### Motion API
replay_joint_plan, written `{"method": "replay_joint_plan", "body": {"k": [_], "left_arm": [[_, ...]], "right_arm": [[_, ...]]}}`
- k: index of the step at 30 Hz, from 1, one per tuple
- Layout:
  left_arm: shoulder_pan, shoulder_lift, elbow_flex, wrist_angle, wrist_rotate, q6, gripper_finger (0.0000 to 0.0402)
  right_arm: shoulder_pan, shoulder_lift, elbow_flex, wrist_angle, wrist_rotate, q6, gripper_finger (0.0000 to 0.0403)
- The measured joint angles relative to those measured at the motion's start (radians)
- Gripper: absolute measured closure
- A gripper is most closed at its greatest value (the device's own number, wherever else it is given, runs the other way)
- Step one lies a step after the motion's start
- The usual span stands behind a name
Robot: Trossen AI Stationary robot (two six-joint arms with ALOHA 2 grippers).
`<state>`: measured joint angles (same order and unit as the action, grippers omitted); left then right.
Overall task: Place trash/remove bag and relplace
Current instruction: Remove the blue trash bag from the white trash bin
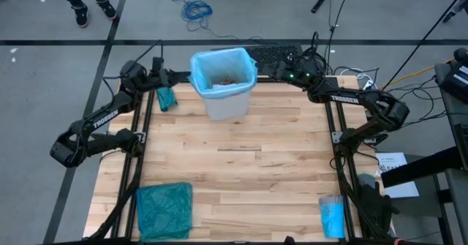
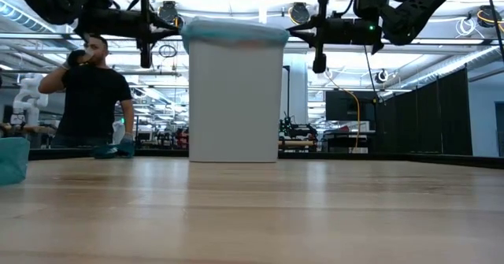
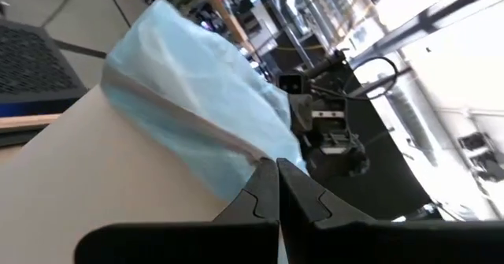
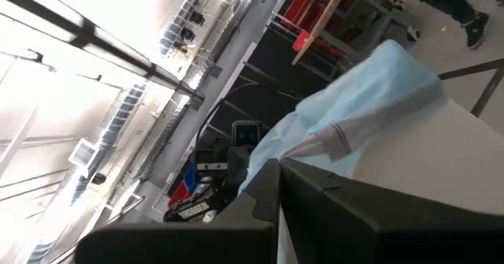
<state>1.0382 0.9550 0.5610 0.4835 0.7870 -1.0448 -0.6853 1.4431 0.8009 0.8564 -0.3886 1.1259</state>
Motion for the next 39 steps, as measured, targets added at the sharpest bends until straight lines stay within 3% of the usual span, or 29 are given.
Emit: {"method": "replay_joint_plan", "body": {"k": [13,17,21,27,31,35,39], "left_arm": [[-0.04,-0.002,0.056,-0.004,0.068,-0.022,0.0401],[-0.051,-0.003,0.056,-0.111,0.086,-0.004,0.0401],[-0.071,-0.018,0.056,-0.036,0.102,-0.06,0.0402],[-0.07,-0.039,0.056,-0.072,0.103,-0.048,0.0402],[-0.071,-0.041,0.056,-0.014,0.104,-0.072,0.0402],[-0.071,-0.038,0.056,-0.026,0.104,-0.079,0.0402],[-0.072,-0.047,0.055,0.099,0.105,-0.143,0.0402]], "right_arm": [[0.007,-0.017,0.0,-0.009,-0.052,0.018,0.0403],[0.02,-0.017,0.0,-0.035,-0.055,0.033,0.0403],[0.036,-0.022,0.0,0.104,-0.07,0.08,0.0403],[0.043,-0.032,0.011,-0.029,-0.087,0.062,0.0403],[0.053,-0.037,0.013,0.033,-0.089,0.066,0.0403],[0.054,-0.033,0.012,-0.031,-0.074,0.066,0.0403],[0.066,-0.04,0.013,0.071,-0.086,0.077,0.0403]]}}
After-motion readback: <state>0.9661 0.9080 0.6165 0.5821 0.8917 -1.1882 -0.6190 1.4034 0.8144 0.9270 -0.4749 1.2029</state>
